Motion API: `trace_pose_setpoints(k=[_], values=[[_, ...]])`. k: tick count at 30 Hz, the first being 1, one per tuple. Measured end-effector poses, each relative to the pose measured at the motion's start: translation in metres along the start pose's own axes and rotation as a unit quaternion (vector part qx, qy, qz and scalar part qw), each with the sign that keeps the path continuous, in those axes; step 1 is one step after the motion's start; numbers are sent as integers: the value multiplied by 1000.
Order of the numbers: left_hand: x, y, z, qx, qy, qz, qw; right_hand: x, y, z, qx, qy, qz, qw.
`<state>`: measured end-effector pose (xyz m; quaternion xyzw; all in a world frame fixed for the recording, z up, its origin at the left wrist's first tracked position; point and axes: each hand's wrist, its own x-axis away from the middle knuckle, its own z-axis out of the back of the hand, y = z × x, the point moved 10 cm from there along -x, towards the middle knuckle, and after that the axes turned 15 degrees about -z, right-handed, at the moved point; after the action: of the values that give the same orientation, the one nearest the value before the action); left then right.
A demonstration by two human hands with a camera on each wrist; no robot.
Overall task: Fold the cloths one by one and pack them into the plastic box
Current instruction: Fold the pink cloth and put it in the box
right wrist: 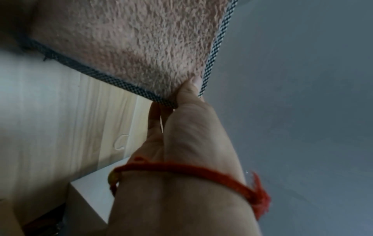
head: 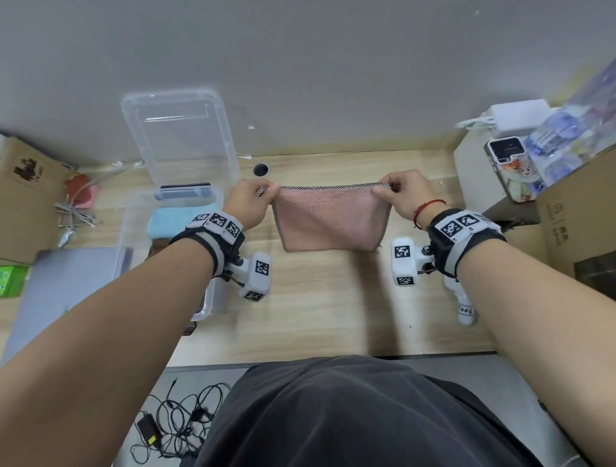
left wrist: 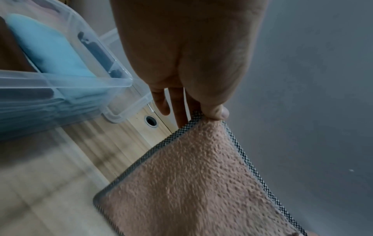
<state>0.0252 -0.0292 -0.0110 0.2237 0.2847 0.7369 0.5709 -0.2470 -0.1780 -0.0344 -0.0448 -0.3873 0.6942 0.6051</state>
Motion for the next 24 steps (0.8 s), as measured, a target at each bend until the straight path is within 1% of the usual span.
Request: trace_pose_setpoints(k=[2, 4, 6, 9, 12, 15, 18, 19, 21, 24], values=[[-3, -2, 6, 8, 18, 11, 1000, -4, -3, 1, -75, -1, -2, 997], [-11, -3, 15, 38, 55, 20, 998, -4, -12, 9, -157, 0, -1, 988], [-21, 2, 27, 73, 92, 14, 993, -5, -24, 19, -215, 9, 9, 976], [-33, 15, 42, 93, 123, -5, 988, -8, -38, 32, -265, 22, 34, 963], [-36, 17, 39, 105, 121, -21, 987, -10, -36, 28, -274, 19, 44, 960], [-26, 8, 16, 86, 84, -10, 993, -10, -12, 7, -256, 8, 22, 966], [-6, -19, -23, 74, 31, 4, 997, -8, 33, -28, -234, -19, -26, 972], [2, -30, -39, 69, 9, 11, 998, -5, 49, -41, -227, -36, -44, 972], [27, -58, -77, 64, -42, 45, 996, 5, 83, -73, -200, -72, -79, 974], [68, -86, -127, 50, -123, 88, 987, 22, 130, -113, -152, -116, -125, 974]])
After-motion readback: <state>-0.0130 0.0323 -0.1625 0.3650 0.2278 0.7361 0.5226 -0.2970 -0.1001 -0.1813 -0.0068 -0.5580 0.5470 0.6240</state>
